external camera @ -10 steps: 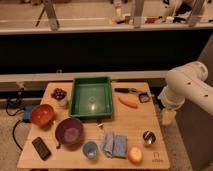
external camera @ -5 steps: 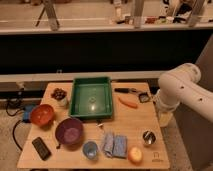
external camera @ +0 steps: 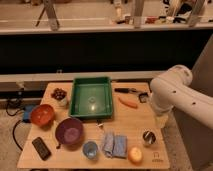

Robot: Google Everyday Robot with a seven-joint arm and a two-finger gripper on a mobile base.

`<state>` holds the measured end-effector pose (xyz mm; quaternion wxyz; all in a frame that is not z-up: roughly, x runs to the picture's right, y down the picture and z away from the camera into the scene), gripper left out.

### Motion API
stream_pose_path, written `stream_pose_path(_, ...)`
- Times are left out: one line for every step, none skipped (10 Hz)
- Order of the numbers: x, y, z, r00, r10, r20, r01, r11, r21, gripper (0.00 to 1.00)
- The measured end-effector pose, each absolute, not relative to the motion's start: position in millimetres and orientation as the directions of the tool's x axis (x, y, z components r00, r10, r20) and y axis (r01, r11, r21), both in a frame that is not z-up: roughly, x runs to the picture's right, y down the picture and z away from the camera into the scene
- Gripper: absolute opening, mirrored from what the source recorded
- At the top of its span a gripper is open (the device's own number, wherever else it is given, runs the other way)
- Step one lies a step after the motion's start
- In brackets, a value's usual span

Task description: Place eraser in purple bowl

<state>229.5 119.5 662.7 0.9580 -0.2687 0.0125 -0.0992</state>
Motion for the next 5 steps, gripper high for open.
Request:
stream_pose_path(224.6, 120.6, 661.0, 0.975, -0.22, 0.037, 0.207, 0.832, -0.515, 0.8)
stream_pose_path(218.9, 122.5, 659.3, 0.968, -0.245, 0.05, 0.235, 0.826, -0.513, 0.8)
stream_pose_path(211.1, 124.3, 656.5, 0.961, -0.27, 0.064, 0.265, 0.82, -0.508, 0.8)
stream_pose_path(203.1, 125.9, 654.2, 0.954, -0.29, 0.076, 0.288, 0.815, -0.503, 0.8)
stream_pose_path(196.5, 126.8, 652.9, 0.947, -0.31, 0.088, 0.311, 0.809, -0.498, 0.8)
